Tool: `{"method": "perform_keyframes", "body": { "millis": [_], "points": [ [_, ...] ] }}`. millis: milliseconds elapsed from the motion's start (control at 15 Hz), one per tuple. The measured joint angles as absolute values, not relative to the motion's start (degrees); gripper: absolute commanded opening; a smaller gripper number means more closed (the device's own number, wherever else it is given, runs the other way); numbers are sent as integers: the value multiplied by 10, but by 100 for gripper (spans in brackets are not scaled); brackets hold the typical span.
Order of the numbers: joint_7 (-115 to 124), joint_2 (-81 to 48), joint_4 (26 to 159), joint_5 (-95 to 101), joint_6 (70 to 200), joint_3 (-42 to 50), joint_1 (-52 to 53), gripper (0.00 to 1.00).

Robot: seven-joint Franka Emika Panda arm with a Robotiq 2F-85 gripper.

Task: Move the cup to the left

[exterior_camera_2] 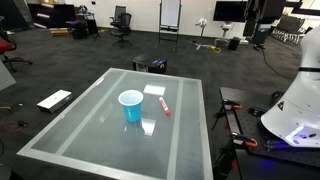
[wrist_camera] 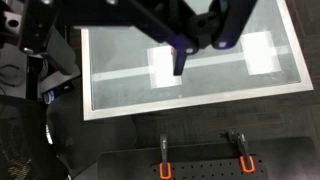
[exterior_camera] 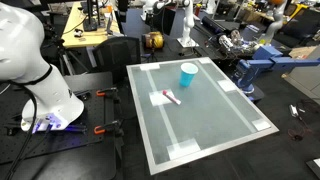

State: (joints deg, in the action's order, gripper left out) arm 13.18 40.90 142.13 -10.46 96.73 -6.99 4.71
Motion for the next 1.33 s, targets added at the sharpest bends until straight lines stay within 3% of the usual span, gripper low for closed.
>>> {"method": "perform_keyframes", "body": {
  "millis": [933,1333],
  "points": [
    [132,408,1421,-103,975,-71,44,100],
    [173,376,1418,-92,1073,-80,19,100]
  ]
}}
